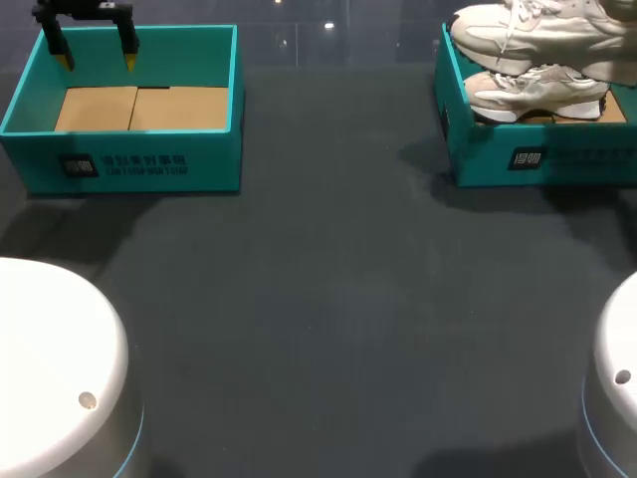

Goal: Take the shoe out of the shoebox, open the shoe tongue, remove and reinsert the insole, then place the shoe into the shoebox

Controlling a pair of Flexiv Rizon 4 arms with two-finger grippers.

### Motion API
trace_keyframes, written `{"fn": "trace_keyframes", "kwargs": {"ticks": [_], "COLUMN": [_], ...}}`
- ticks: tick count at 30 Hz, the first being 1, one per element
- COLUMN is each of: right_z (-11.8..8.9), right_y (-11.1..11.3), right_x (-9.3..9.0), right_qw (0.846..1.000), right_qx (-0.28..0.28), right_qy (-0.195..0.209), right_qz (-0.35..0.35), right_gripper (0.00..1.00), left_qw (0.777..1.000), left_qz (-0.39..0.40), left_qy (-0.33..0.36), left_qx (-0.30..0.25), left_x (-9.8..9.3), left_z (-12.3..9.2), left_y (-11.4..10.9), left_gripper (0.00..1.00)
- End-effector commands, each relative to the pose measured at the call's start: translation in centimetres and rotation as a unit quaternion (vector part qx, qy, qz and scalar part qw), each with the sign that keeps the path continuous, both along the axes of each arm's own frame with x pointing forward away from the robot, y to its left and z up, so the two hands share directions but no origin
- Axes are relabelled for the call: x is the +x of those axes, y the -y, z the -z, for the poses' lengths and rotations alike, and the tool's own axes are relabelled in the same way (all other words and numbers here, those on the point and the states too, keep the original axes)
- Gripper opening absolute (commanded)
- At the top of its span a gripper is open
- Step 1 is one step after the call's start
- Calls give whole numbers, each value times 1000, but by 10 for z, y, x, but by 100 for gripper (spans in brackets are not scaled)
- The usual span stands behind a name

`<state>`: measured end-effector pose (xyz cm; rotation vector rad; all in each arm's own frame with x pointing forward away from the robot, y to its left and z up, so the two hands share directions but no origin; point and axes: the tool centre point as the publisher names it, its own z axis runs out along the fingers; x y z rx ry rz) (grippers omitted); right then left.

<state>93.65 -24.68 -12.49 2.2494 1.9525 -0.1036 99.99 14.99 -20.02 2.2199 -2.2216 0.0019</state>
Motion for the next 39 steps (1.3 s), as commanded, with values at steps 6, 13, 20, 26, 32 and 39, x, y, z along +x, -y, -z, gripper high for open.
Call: {"fn": "trace_keyframes", "kwargs": {"ticks": [6,13,20,26,32,39], "right_z": [10,19,24,24,24,50], "right_y": [-60,-98,-115,-115,-115,-171], "right_x": [-76,-111,-119,-119,-119,-148], "right_qw": [1000,999,1000,1000,1000,999], "right_qx": [-9,-10,2,2,2,-32], "right_qy": [28,31,22,22,22,26], "right_qz": [3,16,13,13,13,-35], "right_gripper": [0,0,0,0,0,0], "left_qw": [1000,1000,1000,1000,1000,1000], "left_qz": [0,0,0,0,0,0], "left_qy": [0,0,0,0,0,0], "left_qx": [0,0,0,0,0,0], "left_x": [0,0,0,0,0,0], "left_z": [0,0,0,0,0,0], "left_y": [0,0,0,0,0,0], "left_gripper": [100,100,100,100,100,100]}}
